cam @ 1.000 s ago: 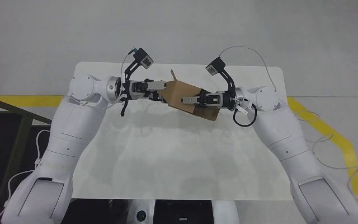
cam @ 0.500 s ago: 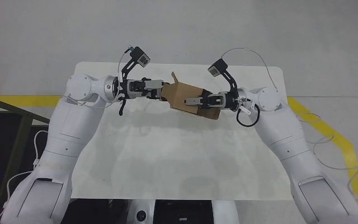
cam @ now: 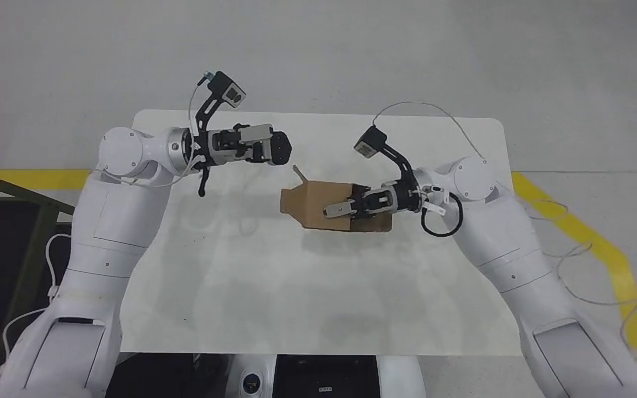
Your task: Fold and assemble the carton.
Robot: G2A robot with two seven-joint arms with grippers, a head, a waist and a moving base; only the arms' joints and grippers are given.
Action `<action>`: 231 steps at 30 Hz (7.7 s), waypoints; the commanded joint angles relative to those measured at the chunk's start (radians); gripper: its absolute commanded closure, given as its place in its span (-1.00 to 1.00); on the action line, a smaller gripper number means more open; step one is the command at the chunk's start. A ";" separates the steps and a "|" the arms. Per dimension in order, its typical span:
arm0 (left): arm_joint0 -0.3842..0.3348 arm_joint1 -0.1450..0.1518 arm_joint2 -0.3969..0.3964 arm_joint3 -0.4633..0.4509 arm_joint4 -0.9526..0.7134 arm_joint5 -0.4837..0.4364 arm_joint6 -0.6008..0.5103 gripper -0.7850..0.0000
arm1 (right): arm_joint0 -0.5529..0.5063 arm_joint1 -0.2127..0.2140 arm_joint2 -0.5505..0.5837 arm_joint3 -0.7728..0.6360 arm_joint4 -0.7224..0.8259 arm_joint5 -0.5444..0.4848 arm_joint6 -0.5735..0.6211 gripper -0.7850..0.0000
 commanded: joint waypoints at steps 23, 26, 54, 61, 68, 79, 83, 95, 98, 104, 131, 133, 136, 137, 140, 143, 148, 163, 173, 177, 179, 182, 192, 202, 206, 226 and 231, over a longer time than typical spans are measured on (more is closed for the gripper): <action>0.008 -0.011 0.044 -0.008 -0.038 0.012 -0.034 -1.00 | 0.043 0.002 -0.040 0.067 0.048 -0.069 -0.070 1.00; 0.009 -0.011 0.049 -0.021 -0.039 0.018 -0.039 -1.00 | 0.044 0.002 -0.038 0.071 0.054 -0.077 -0.077 1.00; 0.004 -0.007 0.020 -0.011 -0.024 0.013 -0.020 -1.00 | 0.046 0.006 -0.024 0.091 0.060 -0.094 -0.094 1.00; 0.017 0.009 -0.047 -0.051 -0.020 0.009 -0.013 -1.00 | 0.046 0.014 -0.010 0.121 0.009 -0.094 -0.097 1.00; 0.034 0.017 -0.075 -0.131 -0.034 0.021 -0.011 -1.00 | 0.051 0.010 -0.022 0.123 -0.056 -0.056 -0.137 1.00; 0.013 0.008 -0.001 -0.125 0.035 0.029 0.008 -1.00 | 0.054 0.001 -0.030 0.111 -0.070 -0.047 -0.150 1.00; 0.009 0.009 0.002 -0.100 0.058 0.028 0.015 -1.00 | 0.049 0.002 -0.022 0.104 -0.064 -0.053 -0.144 1.00; 0.014 0.020 0.011 -0.089 0.160 0.038 -0.009 -1.00 | 0.042 0.003 -0.003 0.082 -0.067 -0.052 -0.140 1.00; 0.015 0.023 0.012 -0.083 0.179 0.041 -0.004 -1.00 | 0.041 0.003 -0.001 0.080 -0.069 -0.051 -0.140 1.00; 0.009 0.027 0.023 -0.079 0.235 0.052 -0.004 -1.00 | 0.038 0.002 0.002 0.073 -0.073 -0.051 -0.138 1.00; -0.012 0.029 0.074 -0.115 0.253 0.056 0.013 -1.00 | 0.042 -0.012 -0.009 0.059 -0.080 -0.058 -0.149 1.00; -0.014 0.028 0.078 -0.111 0.250 0.057 0.012 -1.00 | 0.042 -0.013 -0.010 0.057 -0.077 -0.060 -0.148 1.00; -0.016 0.027 0.084 -0.105 0.236 0.058 0.009 -1.00 | 0.044 -0.016 -0.012 0.055 -0.073 -0.063 -0.146 1.00; -0.017 0.027 0.086 -0.103 0.231 0.058 0.007 -1.00 | 0.044 -0.017 -0.013 0.056 -0.073 -0.063 -0.146 1.00; -0.021 0.026 0.087 -0.098 0.224 0.056 0.007 -1.00 | 0.048 -0.018 -0.012 0.059 -0.074 -0.064 -0.141 1.00; -0.025 0.027 0.085 -0.096 0.220 0.055 0.006 -1.00 | 0.049 -0.019 -0.011 0.062 -0.074 -0.065 -0.141 1.00; -0.024 0.028 0.090 -0.098 0.224 0.050 0.003 -1.00 | 0.048 -0.020 -0.008 0.063 -0.069 -0.070 -0.142 1.00; -0.027 0.035 0.107 -0.061 0.321 0.045 0.024 -1.00 | 0.032 -0.016 0.024 0.048 -0.041 -0.085 -0.129 1.00; -0.026 0.034 0.120 -0.012 0.324 0.047 0.035 -1.00 | 0.019 -0.012 0.046 0.029 -0.024 -0.093 -0.113 1.00; -0.027 0.036 0.113 -0.002 0.307 0.045 0.037 -1.00 | 0.014 -0.011 0.052 0.022 -0.016 -0.098 -0.106 1.00; -0.027 0.037 0.110 0.002 0.305 0.043 0.034 -1.00 | 0.013 -0.011 0.055 0.021 -0.014 -0.100 -0.104 1.00; -0.024 0.039 0.107 0.006 0.306 0.042 0.034 -1.00 | 0.010 -0.011 0.058 0.018 -0.009 -0.101 -0.102 1.00; -0.019 0.037 0.123 0.005 0.298 0.049 0.032 -1.00 | 0.006 -0.011 0.061 -0.002 0.002 -0.099 -0.099 1.00; -0.031 0.029 0.153 0.018 0.277 0.047 0.021 -1.00 | 0.004 -0.012 0.056 -0.015 0.023 -0.101 -0.101 1.00; -0.034 0.026 0.165 0.016 0.273 0.046 0.014 -1.00 | 0.003 -0.012 0.056 -0.022 0.032 -0.102 -0.102 1.00; -0.054 0.013 0.194 0.030 0.220 0.029 -0.007 -1.00 | 0.005 -0.011 0.037 -0.028 0.066 -0.100 -0.101 1.00; -0.054 0.011 0.203 0.030 0.220 0.027 -0.015 -1.00 | 0.006 -0.010 0.034 -0.027 0.067 -0.102 -0.102 1.00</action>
